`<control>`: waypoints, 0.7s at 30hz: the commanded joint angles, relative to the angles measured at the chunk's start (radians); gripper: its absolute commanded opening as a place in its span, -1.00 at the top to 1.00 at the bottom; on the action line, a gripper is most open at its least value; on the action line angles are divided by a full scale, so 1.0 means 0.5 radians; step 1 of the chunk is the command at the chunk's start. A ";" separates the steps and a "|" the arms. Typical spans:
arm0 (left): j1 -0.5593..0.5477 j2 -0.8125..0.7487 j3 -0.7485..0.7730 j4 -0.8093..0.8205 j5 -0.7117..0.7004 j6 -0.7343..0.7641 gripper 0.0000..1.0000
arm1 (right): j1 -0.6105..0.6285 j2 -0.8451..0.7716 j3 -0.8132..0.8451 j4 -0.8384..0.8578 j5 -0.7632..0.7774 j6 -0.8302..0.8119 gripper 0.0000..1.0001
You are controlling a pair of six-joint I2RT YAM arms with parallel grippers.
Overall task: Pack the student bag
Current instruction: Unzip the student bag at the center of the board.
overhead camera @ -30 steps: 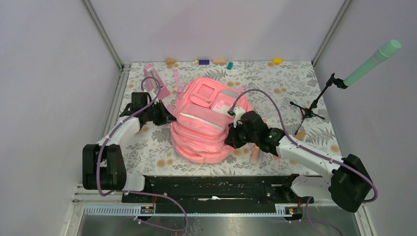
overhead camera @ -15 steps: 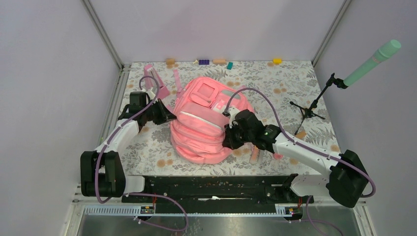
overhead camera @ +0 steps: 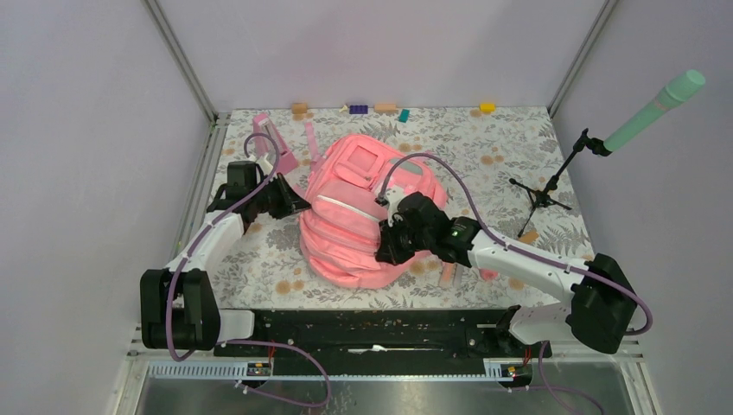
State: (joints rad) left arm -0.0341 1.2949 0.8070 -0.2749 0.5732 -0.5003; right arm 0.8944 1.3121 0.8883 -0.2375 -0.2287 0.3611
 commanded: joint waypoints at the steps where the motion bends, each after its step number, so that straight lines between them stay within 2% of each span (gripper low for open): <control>1: -0.024 -0.107 0.008 0.160 0.184 -0.051 1.00 | 0.045 0.052 0.165 0.198 -0.022 0.062 1.00; 7: -0.024 -0.129 -0.009 0.188 0.198 -0.075 1.00 | 0.084 0.172 0.291 0.244 0.000 0.089 1.00; 21: -0.026 -0.155 -0.006 0.211 0.225 -0.104 1.00 | 0.174 0.683 0.806 0.296 0.011 0.082 1.00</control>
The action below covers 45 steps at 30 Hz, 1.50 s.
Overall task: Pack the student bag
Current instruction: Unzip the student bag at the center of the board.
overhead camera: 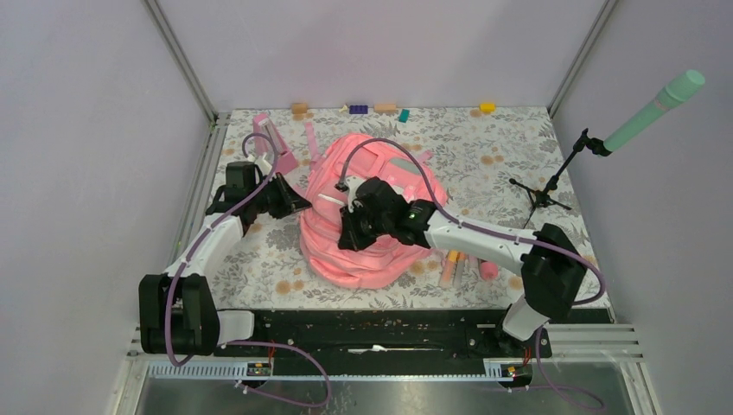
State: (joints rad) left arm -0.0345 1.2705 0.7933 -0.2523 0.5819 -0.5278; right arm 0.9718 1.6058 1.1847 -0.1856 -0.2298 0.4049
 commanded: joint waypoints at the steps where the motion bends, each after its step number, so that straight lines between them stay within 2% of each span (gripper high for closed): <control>1: -0.024 -0.109 0.022 0.165 0.211 -0.049 1.00 | 0.022 0.134 0.254 0.192 0.015 -0.014 1.00; 14: -0.025 -0.108 0.011 0.200 0.230 -0.082 1.00 | 0.047 0.588 0.849 0.013 0.108 -0.182 1.00; 21: -0.023 -0.112 0.013 0.203 0.219 -0.080 1.00 | 0.044 0.630 0.941 -0.015 0.148 -0.225 1.00; 23: -0.025 -0.119 0.019 0.186 0.194 -0.064 1.00 | 0.046 0.591 0.913 -0.013 0.150 -0.231 0.84; 25: -0.025 -0.131 0.024 0.163 0.165 -0.038 0.96 | 0.044 0.529 0.867 -0.013 0.144 -0.242 0.54; 28: -0.026 -0.175 0.027 0.133 0.094 0.004 0.30 | 0.044 0.369 0.734 0.019 0.112 -0.251 0.08; 31: -0.032 -0.235 0.033 0.089 -0.038 0.052 -0.31 | 0.045 0.159 0.539 0.101 0.095 -0.246 -0.07; 33: -0.062 -0.273 0.056 0.021 -0.155 0.112 -0.46 | 0.042 0.015 0.413 0.113 0.116 -0.254 -0.12; 38: -0.286 -0.411 0.119 -0.160 -0.621 0.307 -0.68 | 0.017 -0.357 0.062 0.112 0.318 -0.277 -0.25; 41: -0.393 -0.504 0.134 -0.227 -0.877 0.393 -0.91 | -0.068 -0.550 -0.124 0.103 0.332 -0.268 -0.30; 45: -0.667 -0.641 0.134 -0.235 -1.108 0.787 -0.98 | -0.248 -0.797 -0.370 0.098 0.254 -0.229 -0.31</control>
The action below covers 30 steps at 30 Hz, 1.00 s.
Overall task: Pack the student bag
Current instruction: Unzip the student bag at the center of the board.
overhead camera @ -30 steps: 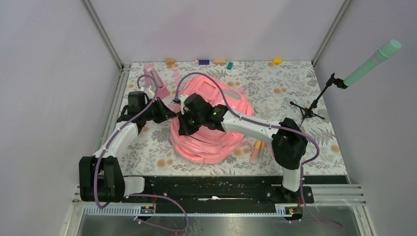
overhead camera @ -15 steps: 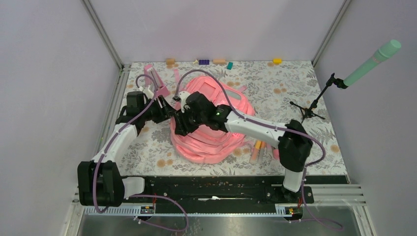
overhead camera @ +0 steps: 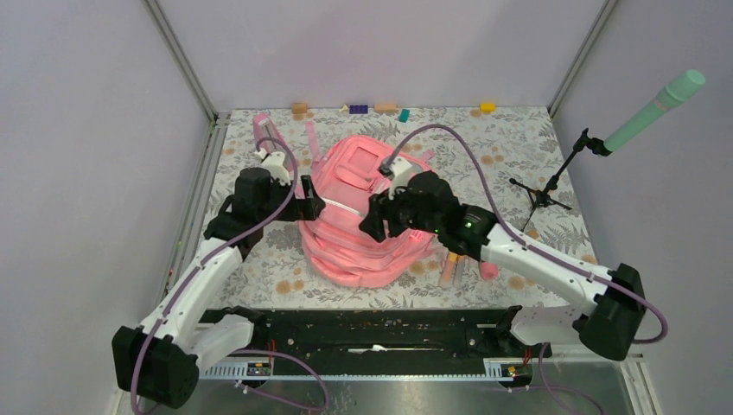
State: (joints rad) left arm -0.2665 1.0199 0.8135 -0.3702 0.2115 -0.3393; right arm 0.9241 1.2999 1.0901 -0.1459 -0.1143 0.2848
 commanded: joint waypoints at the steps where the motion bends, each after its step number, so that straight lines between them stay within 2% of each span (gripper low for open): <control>1: -0.325 -0.169 0.072 0.005 -0.408 0.524 -0.97 | -0.200 -0.234 -0.241 0.015 0.018 0.009 -0.31; 5: -0.725 -0.264 -0.004 0.028 -0.295 0.851 -0.95 | -0.399 -0.403 -0.446 -0.006 -0.006 0.013 -0.34; 9: -0.915 -0.318 -0.089 0.062 -0.338 1.026 -0.96 | -0.532 -0.549 -0.591 -0.013 -0.038 0.021 -0.36; 16: -1.269 -0.170 -0.131 -0.041 -0.712 1.276 -0.95 | -0.593 -0.720 -0.701 -0.036 -0.071 0.031 -0.38; 19: -1.322 -0.095 -0.109 -0.056 -0.824 1.282 -0.82 | -0.605 -0.765 -0.721 -0.034 -0.072 0.045 -0.39; 23: -1.334 -0.025 -0.073 -0.076 -0.864 1.265 -0.54 | -0.613 -0.800 -0.745 -0.033 -0.063 0.059 -0.40; 25: -1.343 0.017 -0.070 -0.075 -0.902 1.265 -0.32 | -0.618 -0.817 -0.755 -0.034 -0.060 0.063 -0.40; 30: -1.354 0.105 -0.032 -0.073 -0.986 1.244 -0.13 | -0.628 -0.863 -0.783 -0.033 -0.064 0.079 -0.40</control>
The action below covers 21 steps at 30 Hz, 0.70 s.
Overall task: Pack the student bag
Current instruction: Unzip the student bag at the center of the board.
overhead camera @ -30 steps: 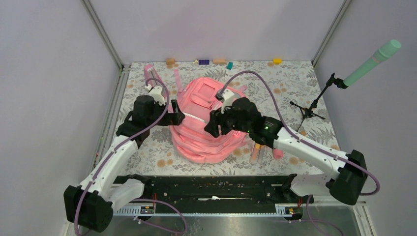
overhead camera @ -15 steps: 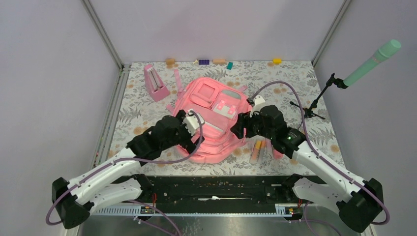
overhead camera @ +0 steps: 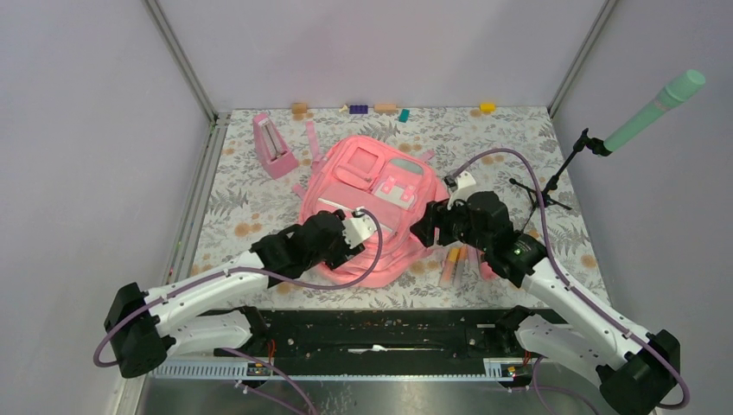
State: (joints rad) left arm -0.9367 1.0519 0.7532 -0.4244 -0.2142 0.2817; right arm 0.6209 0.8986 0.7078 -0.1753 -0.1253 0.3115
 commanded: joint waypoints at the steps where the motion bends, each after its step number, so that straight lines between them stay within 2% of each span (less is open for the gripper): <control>1: -0.015 0.058 0.094 0.033 -0.143 0.000 -0.08 | -0.021 -0.071 -0.022 0.025 -0.041 0.028 -0.40; 7: -0.019 0.102 0.109 0.051 -0.203 -0.027 0.06 | -0.030 -0.109 -0.043 0.026 -0.031 0.035 -0.41; 14: -0.021 0.227 0.163 0.067 -0.148 -0.026 0.04 | -0.034 -0.101 -0.055 0.027 -0.046 0.054 -0.41; 15: -0.021 0.239 0.169 0.067 -0.145 -0.025 0.09 | -0.033 -0.106 -0.059 0.027 -0.047 0.053 -0.41; 21: -0.020 0.232 0.207 0.116 -0.168 -0.023 0.83 | -0.036 -0.146 -0.099 0.021 -0.018 0.045 -0.41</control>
State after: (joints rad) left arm -0.9508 1.1770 0.8001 -0.4389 -0.2485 0.2695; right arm 0.6121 0.8543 0.6685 -0.1749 -0.1253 0.3302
